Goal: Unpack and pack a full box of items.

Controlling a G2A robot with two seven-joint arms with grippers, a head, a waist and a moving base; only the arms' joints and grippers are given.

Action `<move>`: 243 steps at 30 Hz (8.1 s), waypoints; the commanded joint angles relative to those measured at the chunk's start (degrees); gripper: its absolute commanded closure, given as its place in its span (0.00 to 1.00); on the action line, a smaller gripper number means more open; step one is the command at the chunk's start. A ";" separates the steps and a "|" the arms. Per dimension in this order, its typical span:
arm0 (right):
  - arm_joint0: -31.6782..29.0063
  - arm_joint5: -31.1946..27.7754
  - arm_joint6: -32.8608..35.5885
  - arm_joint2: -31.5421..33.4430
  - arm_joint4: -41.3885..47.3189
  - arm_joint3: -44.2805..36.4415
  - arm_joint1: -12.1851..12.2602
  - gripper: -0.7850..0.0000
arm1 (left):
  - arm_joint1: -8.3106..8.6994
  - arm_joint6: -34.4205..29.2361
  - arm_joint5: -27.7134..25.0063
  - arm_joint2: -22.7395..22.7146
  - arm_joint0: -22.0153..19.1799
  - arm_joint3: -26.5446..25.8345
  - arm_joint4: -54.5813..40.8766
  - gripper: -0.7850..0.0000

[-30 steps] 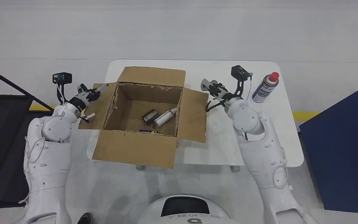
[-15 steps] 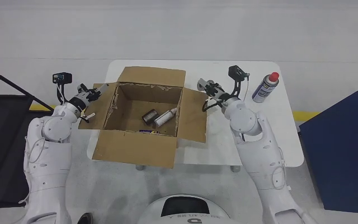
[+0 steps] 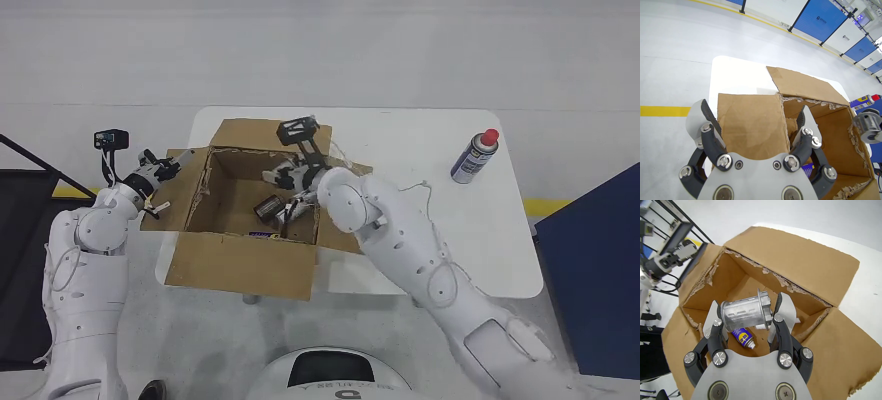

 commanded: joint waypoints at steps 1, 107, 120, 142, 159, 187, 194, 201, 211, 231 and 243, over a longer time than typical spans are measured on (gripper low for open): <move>3.86 1.93 2.36 -3.62 -0.05 5.03 -1.39 1.00 | 0.00 0.00 0.00 0.00 0.00 0.00 0.00 0.00; -9.59 5.84 -23.28 50.22 -30.23 15.69 2.57 0.00 | 0.00 0.00 0.00 0.00 0.00 0.00 0.00 0.00; -6.07 7.64 -27.05 49.38 -29.91 22.29 2.71 0.52 | 0.00 0.00 0.00 0.00 0.00 0.00 0.00 0.00; -11.56 3.03 -36.82 50.03 -20.73 12.85 2.68 1.00 | 0.00 0.00 0.00 0.00 0.00 0.00 0.00 0.00; -22.27 -11.12 -22.53 45.82 17.12 -13.32 1.48 1.00 | 0.00 0.00 0.00 0.00 0.00 0.00 0.00 0.00; -17.82 -12.03 -2.10 27.16 29.04 -18.84 0.98 1.00 | 0.00 0.00 0.00 0.00 0.00 0.00 0.00 0.00; -8.47 -5.96 0.00 14.91 18.64 -8.99 -0.12 1.00 | 0.00 0.00 0.00 0.00 0.00 0.00 0.00 0.00; -4.70 -1.94 -0.20 9.35 14.94 -2.92 -1.00 1.00 | 0.00 0.00 0.00 0.00 0.00 0.00 0.00 0.00; -1.06 0.60 -5.73 1.94 15.80 5.16 -3.53 1.00 | 0.00 0.00 0.00 0.00 0.00 0.00 0.00 0.00; 4.64 5.09 -16.33 -4.87 21.59 20.33 -8.86 0.00 | 0.00 0.00 0.00 0.00 0.00 0.00 0.00 0.00; 0.95 6.97 -12.88 0.07 17.31 13.11 -6.67 0.00 | 0.00 0.00 0.00 0.00 0.00 0.00 0.00 0.00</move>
